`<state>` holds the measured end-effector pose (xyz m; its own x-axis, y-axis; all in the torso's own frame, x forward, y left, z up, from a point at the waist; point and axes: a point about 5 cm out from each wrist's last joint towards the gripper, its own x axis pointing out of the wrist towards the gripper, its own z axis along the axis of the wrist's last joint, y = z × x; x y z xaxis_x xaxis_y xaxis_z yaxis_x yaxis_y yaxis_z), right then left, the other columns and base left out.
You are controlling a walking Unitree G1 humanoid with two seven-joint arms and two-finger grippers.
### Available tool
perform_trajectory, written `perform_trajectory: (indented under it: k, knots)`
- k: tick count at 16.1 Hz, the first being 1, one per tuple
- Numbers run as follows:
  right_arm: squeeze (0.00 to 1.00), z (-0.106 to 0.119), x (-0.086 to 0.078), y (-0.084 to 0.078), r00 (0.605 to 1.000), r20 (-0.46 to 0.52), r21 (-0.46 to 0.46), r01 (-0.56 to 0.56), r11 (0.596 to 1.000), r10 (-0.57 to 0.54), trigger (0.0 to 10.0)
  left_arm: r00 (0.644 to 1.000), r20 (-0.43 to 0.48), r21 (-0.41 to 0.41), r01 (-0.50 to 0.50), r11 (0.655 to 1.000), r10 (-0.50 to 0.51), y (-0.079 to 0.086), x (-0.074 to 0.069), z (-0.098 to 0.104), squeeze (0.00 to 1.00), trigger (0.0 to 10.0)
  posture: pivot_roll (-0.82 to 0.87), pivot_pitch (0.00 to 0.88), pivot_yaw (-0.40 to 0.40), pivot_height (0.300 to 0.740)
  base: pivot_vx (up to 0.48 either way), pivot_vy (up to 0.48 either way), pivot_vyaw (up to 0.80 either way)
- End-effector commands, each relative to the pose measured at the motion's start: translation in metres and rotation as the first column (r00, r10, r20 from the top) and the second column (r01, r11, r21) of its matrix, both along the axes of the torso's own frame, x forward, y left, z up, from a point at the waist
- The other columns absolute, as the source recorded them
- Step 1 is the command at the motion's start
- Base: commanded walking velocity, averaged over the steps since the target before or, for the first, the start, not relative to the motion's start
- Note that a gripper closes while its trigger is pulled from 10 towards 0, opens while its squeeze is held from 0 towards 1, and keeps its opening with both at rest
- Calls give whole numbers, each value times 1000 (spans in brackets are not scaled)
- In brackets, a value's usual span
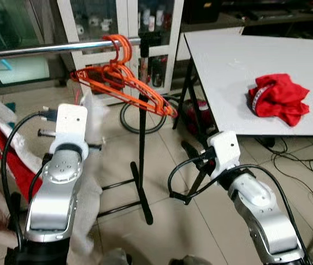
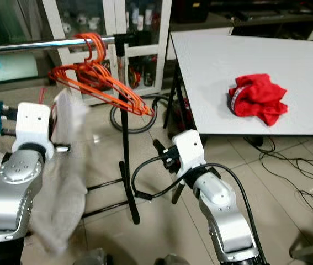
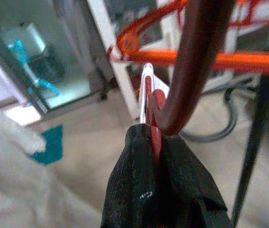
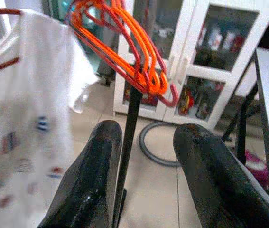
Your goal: Hang hanger
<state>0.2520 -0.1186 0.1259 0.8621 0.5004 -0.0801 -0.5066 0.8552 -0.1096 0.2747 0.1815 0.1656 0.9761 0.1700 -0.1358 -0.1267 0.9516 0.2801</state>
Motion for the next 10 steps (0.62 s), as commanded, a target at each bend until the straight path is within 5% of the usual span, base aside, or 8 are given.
perform_trajectory:
  k: [1, 6, 10]
  knots:
    - [0, 7, 1, 0, 999, 35, 7, -6, 1000, 6, 10000, 996, 83, -15, 45, 999, -44, -7, 1, 15, 0, 10000, 73, 63, -21, 740, 0, 0, 800]
    - [0, 4, 4, -3, 999, 5, 100, 46, 994, -46, 10000, 993, 114, -16, 41, 999, -39, -9, -4, 16, 0, 10000, 85, 70, -45, 740, 0, 0, 800]
    - [0, 3, 10, -6, 988, -20, 181, 156, 971, -155, 10000, 985, 119, -58, 134, 989, -127, -23, 9, 23, 0, 10000, 87, 77, -26, 740, 0, 0, 800]
